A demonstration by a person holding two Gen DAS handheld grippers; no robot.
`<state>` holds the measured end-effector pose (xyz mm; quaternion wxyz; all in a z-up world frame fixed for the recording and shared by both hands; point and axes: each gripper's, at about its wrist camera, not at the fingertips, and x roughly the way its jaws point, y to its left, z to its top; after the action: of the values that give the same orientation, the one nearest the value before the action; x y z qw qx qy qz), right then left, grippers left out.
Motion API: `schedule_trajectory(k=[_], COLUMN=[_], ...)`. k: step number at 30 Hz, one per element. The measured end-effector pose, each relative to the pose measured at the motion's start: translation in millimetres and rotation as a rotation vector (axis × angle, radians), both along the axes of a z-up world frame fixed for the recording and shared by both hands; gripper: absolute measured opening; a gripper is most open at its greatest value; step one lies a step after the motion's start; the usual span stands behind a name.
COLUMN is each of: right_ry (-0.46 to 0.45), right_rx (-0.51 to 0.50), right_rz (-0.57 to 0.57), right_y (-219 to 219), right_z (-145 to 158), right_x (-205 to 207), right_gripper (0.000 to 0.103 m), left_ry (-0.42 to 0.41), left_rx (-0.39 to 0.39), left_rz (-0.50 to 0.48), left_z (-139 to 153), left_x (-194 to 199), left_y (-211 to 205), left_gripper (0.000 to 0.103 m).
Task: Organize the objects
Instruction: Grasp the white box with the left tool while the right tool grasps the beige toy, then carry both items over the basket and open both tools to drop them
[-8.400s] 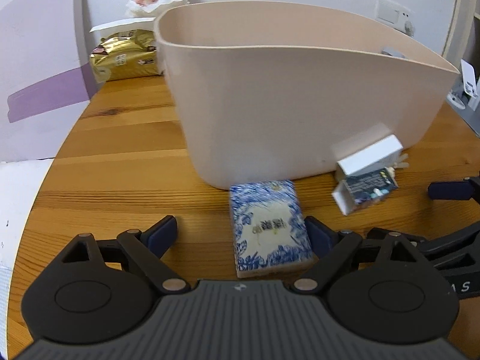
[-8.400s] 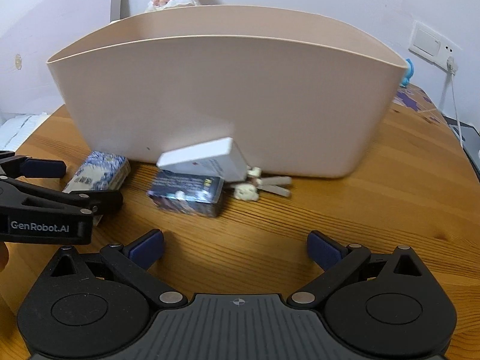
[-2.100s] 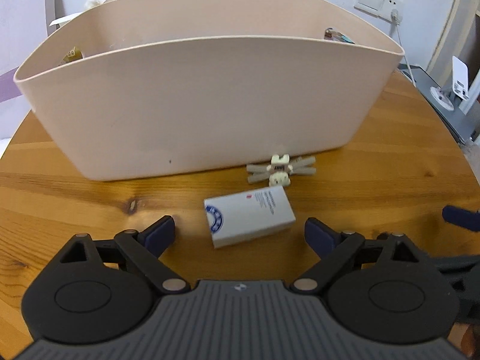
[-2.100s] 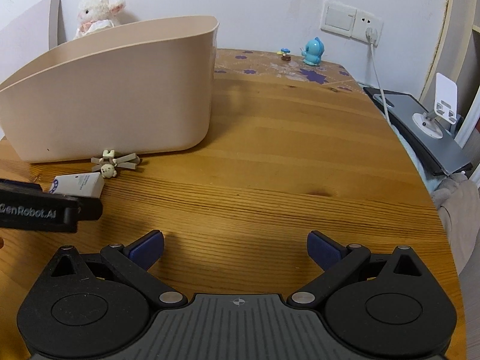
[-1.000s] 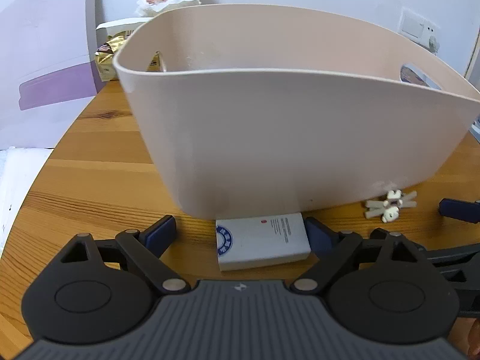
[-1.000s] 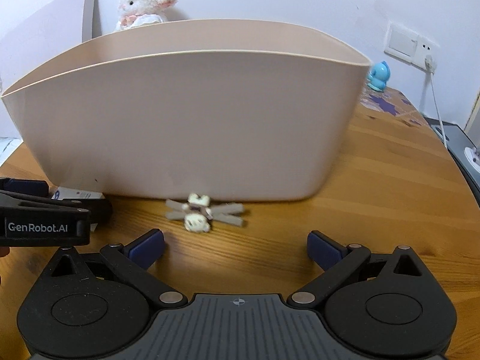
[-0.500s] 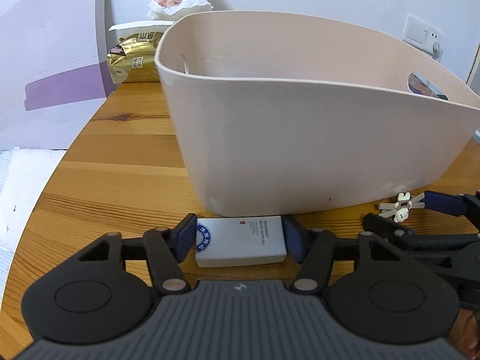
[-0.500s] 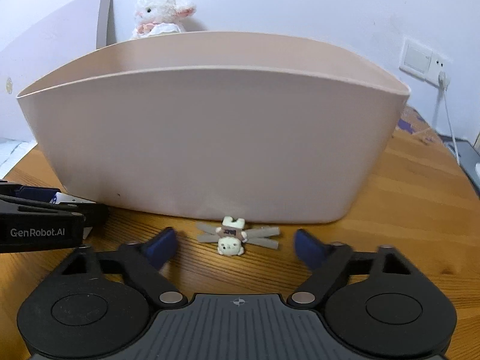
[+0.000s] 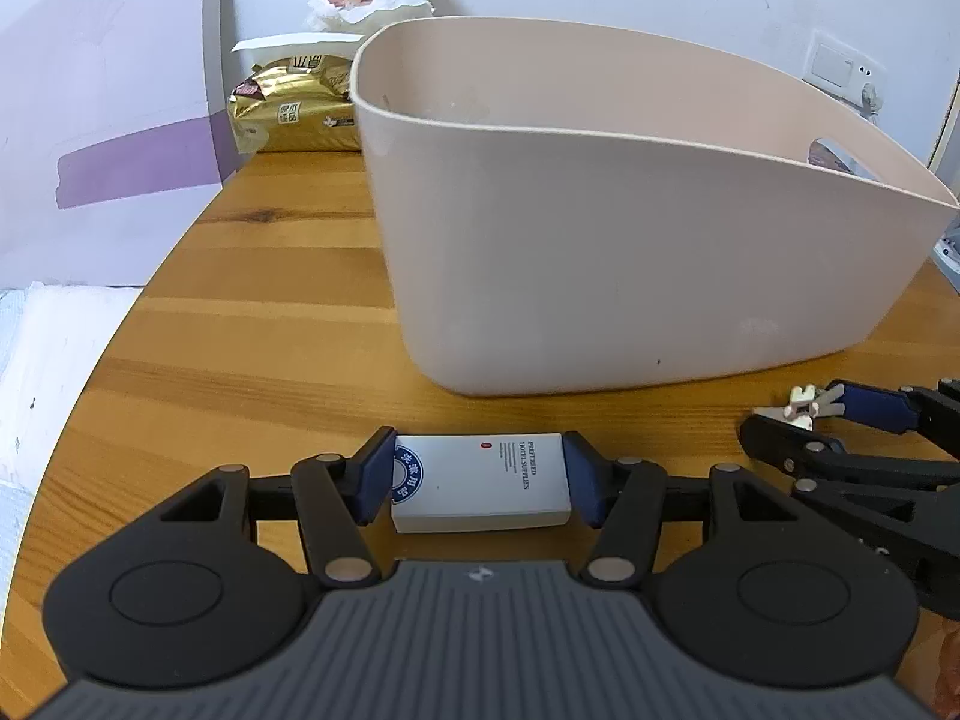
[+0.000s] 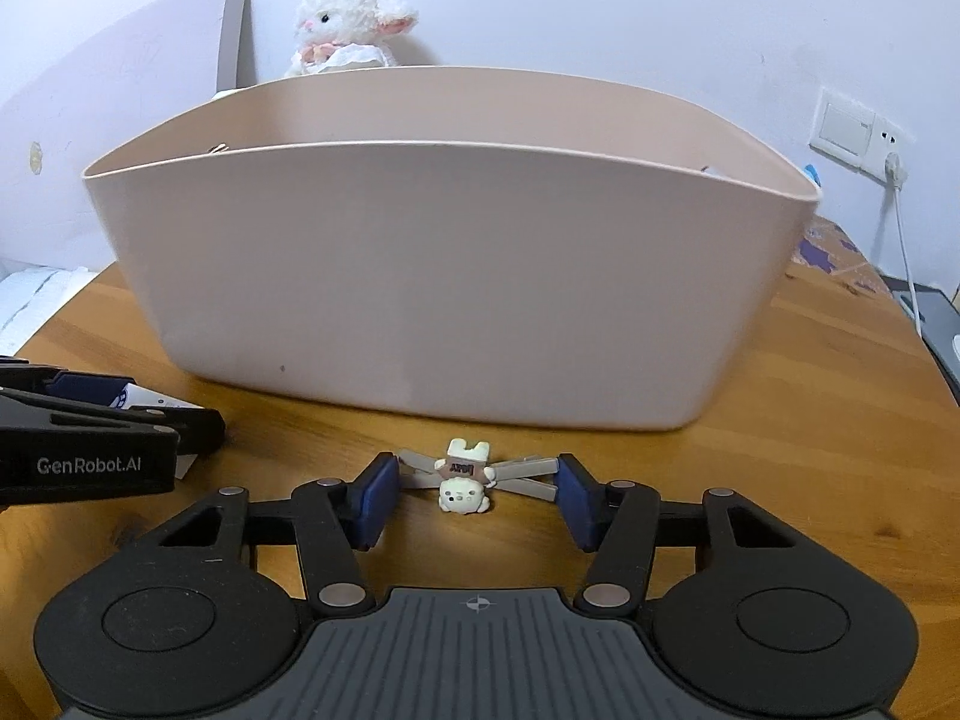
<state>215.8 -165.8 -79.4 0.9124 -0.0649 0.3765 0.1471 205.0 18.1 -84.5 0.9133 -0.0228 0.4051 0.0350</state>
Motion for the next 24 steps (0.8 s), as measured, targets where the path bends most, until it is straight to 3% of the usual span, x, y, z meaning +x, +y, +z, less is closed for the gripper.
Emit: schedule_trajectory(k=[8,24], right_ry=[-0.017,-0.24], right_rx=[0.017,0.041], right_rz=[0.001,-0.008], right_y=[-16,-42], right_z=[17,107], right_x=[-28,-93], right_gripper=[0.053,0.053], left_ry=[-0.023,-0.213], left_rx=[-0.004,0.037], left_rz=[-0.006,-0.049], left_z=[11,80], left_x=[-24,-82], left_y=[1,-9], left_gripper=[0.061,0.061])
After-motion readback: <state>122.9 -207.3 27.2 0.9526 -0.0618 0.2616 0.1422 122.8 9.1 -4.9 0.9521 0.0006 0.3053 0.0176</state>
